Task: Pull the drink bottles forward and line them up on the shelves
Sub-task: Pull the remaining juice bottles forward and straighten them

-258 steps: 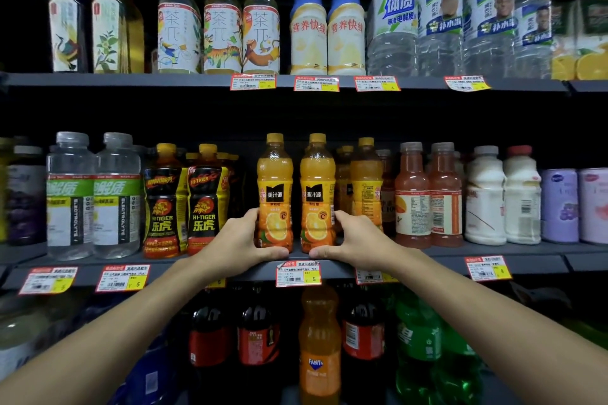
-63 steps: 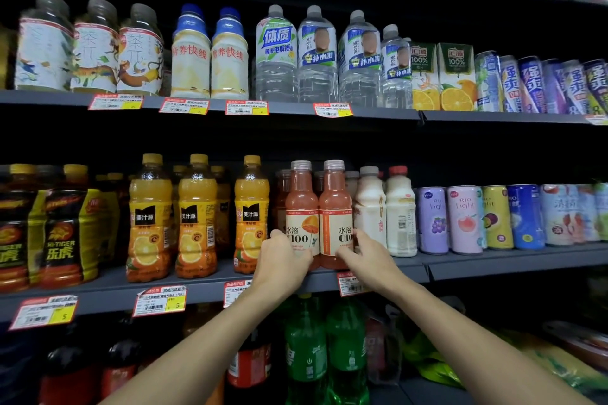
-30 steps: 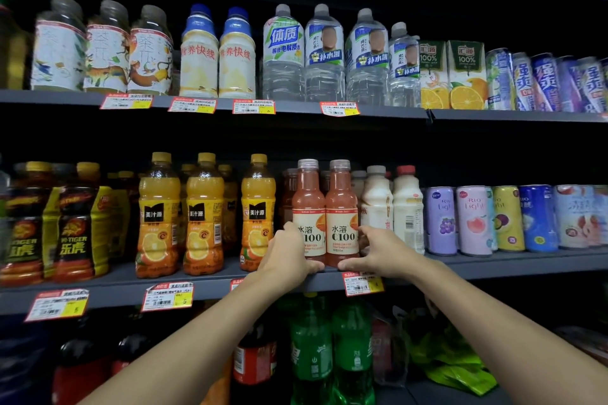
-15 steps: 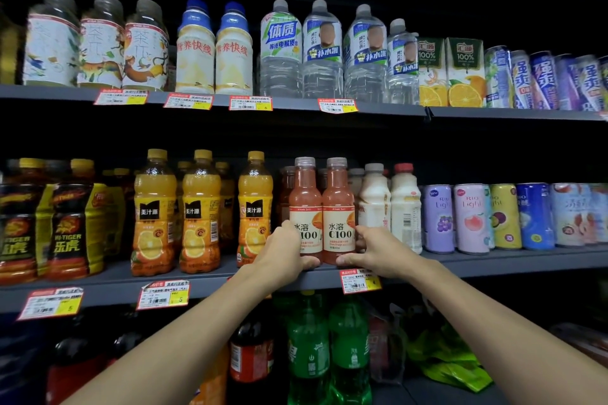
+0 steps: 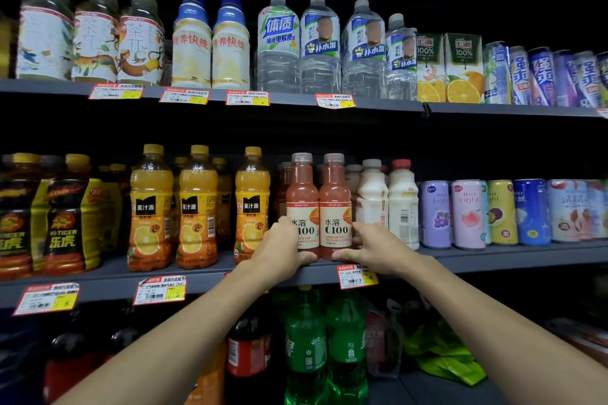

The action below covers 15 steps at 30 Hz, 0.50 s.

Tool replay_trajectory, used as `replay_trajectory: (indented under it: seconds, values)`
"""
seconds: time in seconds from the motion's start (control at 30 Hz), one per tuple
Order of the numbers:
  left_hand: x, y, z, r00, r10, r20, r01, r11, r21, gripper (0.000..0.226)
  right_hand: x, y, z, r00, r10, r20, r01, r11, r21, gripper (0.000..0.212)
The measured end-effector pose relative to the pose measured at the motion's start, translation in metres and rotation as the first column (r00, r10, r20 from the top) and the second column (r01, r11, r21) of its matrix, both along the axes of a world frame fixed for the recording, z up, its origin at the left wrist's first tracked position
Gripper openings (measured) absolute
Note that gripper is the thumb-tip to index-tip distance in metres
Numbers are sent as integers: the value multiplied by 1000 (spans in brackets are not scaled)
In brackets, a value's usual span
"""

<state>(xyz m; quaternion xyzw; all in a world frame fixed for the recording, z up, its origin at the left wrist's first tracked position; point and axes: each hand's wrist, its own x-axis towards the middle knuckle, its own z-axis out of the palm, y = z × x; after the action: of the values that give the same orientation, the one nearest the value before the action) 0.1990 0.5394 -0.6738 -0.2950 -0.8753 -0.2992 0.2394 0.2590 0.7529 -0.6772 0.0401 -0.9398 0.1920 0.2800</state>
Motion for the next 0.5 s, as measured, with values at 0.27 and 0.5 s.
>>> replay_trajectory:
  seconds: [0.27,0.5]
  values:
    - [4,-1,0,1000,3,9,-3,1000,7,69,-2,1,-1,999,-33,-2,33,999,25,68]
    - [9,-1,2,999,31,18,-31,999,-12,67,0,-2,1,997,-82,8,81,995,64,71]
